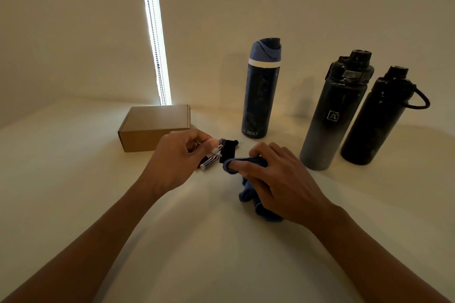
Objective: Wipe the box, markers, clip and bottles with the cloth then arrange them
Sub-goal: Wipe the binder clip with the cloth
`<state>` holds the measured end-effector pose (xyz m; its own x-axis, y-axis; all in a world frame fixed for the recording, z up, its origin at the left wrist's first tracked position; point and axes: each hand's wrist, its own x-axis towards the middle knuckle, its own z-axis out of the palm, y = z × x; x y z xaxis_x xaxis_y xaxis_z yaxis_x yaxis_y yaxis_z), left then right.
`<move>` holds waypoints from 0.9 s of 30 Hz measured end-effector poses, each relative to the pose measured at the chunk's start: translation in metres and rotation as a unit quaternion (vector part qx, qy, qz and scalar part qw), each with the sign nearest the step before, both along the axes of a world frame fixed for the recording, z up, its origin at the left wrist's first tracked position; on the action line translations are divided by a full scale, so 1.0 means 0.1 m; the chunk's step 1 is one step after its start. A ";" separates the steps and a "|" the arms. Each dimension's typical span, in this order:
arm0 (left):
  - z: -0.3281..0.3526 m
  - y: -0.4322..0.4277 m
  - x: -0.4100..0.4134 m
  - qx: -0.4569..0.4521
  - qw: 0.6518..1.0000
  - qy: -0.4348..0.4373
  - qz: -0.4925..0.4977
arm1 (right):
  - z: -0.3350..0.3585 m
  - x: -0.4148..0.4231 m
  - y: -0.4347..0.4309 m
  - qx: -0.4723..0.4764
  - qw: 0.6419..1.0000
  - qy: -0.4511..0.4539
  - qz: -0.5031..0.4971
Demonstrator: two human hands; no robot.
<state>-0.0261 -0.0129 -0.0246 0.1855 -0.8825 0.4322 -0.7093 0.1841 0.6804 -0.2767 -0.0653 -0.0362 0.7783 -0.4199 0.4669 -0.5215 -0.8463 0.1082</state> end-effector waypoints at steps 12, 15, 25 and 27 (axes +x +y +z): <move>-0.03 0.02 -0.12 0.022 0.996 0.049 -0.075 | -0.03 0.03 -0.04 0.152 0.975 -0.158 -0.030; -0.02 0.02 -0.14 0.026 0.994 0.052 -0.090 | -0.06 0.03 -0.05 0.183 0.968 -0.170 -0.026; -0.04 0.03 -0.10 -0.101 0.971 -0.163 -0.143 | -0.08 0.00 -0.11 0.212 0.953 -0.216 -0.008; -0.08 0.01 -0.10 -0.127 0.969 -0.171 -0.127 | -0.10 0.00 -0.13 0.186 0.958 -0.218 0.009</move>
<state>-0.0358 -0.0121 -0.0330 -0.2161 -0.7383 0.6390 -0.7947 0.5132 0.3242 -0.2769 -0.0781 -0.0461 0.5525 -0.6081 0.5701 -0.4331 -0.7938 -0.4270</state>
